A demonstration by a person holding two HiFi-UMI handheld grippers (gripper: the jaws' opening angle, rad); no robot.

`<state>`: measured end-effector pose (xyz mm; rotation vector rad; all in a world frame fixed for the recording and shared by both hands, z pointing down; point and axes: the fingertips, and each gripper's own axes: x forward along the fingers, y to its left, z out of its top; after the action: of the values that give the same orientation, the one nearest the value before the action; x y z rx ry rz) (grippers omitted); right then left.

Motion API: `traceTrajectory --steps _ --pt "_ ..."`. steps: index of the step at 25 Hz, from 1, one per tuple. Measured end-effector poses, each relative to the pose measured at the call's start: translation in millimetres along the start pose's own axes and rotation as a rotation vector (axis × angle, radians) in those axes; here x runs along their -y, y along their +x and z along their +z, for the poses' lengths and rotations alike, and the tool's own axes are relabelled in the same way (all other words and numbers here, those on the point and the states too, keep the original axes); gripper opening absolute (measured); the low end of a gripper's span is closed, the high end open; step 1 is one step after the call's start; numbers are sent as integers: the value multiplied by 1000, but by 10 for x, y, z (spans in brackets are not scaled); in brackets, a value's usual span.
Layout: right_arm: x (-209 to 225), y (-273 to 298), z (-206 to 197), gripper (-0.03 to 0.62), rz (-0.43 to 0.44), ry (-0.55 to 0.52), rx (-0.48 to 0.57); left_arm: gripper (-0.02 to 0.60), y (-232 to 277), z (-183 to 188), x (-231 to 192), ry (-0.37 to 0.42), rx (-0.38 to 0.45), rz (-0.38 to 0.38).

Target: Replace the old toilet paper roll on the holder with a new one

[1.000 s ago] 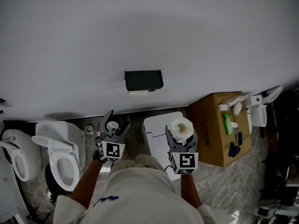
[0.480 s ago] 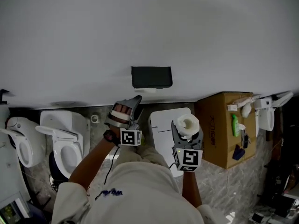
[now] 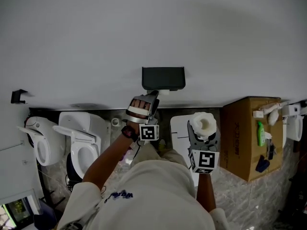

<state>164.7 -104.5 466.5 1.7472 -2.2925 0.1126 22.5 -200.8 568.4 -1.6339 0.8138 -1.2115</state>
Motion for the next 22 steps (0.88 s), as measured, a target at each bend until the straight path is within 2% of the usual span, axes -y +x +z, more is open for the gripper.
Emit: traceTrajectory --steps 4,16,19,22 --pt "107 44 -2 318 -1 -16 13 282 141 27 -11 13 -29 16" --pt "439 68 -124 318 -12 26 24 268 344 -18 -30 15 -101 8" --pt "539 59 -239 318 -9 41 16 201 384 64 -37 42 -116 33" --pt "714 49 -348 318 -15 55 8 198 474 198 -29 66 -127 42"
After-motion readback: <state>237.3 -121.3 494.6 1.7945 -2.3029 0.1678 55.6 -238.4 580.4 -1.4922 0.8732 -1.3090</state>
